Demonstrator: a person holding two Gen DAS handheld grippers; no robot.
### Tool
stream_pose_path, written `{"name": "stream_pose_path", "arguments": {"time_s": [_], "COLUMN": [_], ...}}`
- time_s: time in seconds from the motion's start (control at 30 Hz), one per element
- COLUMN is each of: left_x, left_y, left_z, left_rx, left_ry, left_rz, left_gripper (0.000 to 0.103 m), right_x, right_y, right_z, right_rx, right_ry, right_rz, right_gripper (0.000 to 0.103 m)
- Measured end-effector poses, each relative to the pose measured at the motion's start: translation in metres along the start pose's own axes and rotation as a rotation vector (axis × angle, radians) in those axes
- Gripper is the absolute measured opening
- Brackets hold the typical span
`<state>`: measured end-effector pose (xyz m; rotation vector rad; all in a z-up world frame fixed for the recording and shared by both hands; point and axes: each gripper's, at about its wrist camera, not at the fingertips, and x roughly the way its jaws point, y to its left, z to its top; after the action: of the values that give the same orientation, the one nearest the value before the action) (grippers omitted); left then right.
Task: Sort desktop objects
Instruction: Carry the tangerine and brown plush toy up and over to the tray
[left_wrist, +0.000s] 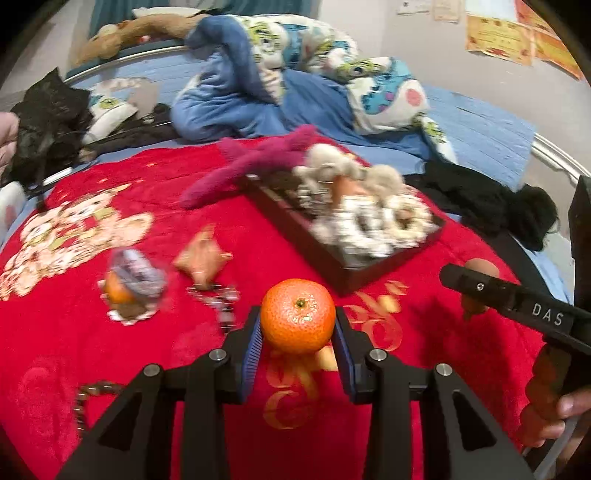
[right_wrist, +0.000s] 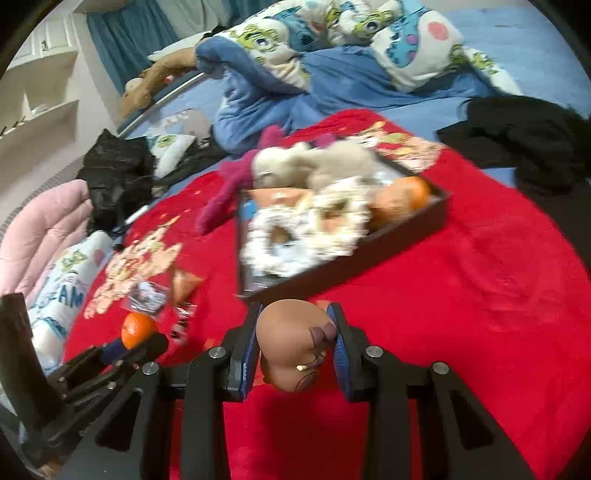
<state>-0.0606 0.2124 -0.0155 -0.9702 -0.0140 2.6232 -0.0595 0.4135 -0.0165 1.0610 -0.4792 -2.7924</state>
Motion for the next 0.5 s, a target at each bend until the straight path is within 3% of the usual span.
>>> {"name": "stream_pose_path", "arguments": {"time_s": [0.27, 0.5], "left_x": [0.008, 0.011], "left_y": [-0.052, -0.066], "left_z": [0.0, 0.001], "left_rx": [0.05, 0.044], "left_ry": [0.004, 0.008], "left_rz": [-0.068, -0.101], "left_gripper": [0.037, 0.037], "right_x": [-0.032, -0.045], "right_y": [-0.045, -0.063], "right_z": [-0.006, -0.008], "right_rx": [0.027, 0.056], "right_ry": [-0.019, -0.029], "right_rz": [-0.083, -0.1], "right_gripper": [0.033, 0.033]}}
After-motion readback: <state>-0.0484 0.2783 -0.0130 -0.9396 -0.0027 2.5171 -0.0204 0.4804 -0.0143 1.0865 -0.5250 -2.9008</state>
